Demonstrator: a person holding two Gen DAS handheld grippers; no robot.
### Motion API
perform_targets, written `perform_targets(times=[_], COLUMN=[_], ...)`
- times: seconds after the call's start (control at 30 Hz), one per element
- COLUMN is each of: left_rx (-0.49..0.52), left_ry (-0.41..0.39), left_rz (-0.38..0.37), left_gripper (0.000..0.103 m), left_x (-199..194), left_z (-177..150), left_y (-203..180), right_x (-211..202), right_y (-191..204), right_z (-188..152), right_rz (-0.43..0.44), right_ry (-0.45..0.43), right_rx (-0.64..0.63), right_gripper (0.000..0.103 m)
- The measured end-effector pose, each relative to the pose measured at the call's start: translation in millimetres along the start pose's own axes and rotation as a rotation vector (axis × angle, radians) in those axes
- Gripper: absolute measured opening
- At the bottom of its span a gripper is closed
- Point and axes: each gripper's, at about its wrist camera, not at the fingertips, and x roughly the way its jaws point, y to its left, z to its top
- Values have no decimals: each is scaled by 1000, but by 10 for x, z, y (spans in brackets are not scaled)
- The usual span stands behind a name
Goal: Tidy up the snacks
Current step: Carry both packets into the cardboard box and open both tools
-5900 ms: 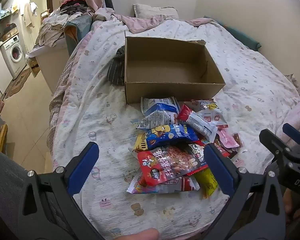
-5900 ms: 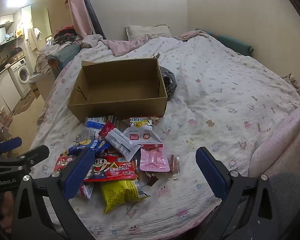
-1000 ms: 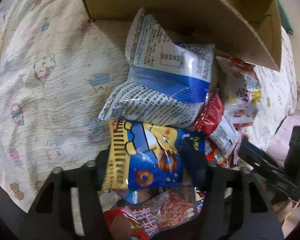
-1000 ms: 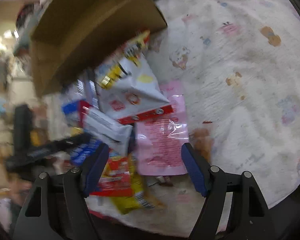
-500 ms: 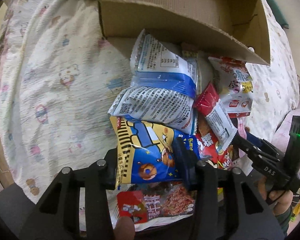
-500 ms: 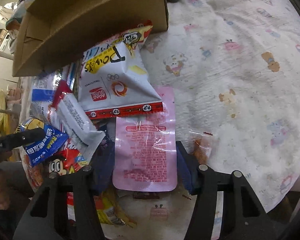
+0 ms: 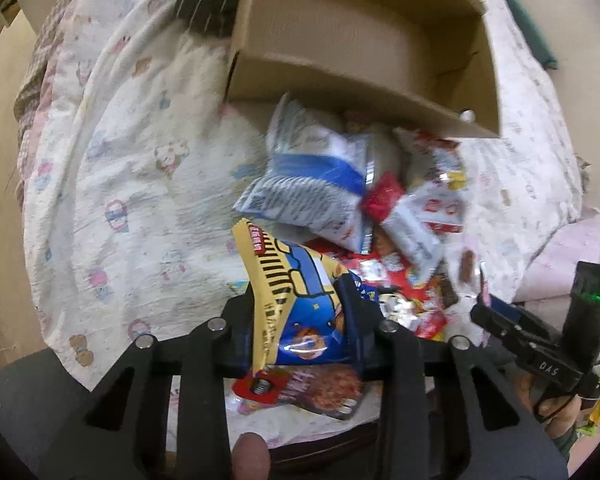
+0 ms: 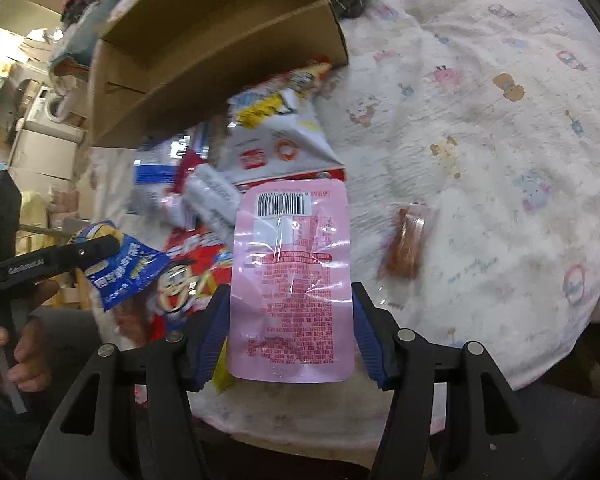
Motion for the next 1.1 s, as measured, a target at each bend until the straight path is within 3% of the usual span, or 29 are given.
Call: perform_targets(times=[0.3,0.5,0.77,1.1], left_rx=[13,19,35,61], left_ry=[-70,-161,-262,-256], left_rz=[11,2,-9,24], left_gripper=[28,25,23,23], left_x=[-243,-500,-808,-575], left_z=[-11,175,719,1312], left_y=[-97,-239,-415,-481], right_x=[-216,-265,-477,-424], right_y=[18,414,723,859], right_z=[-18,35,528,1261], right_rz=[35,46,84,86], right_ry=[-53,-121,-207,-246], right_rx=[-16,-56,-104,-118], right_gripper=[60,60,60,60])
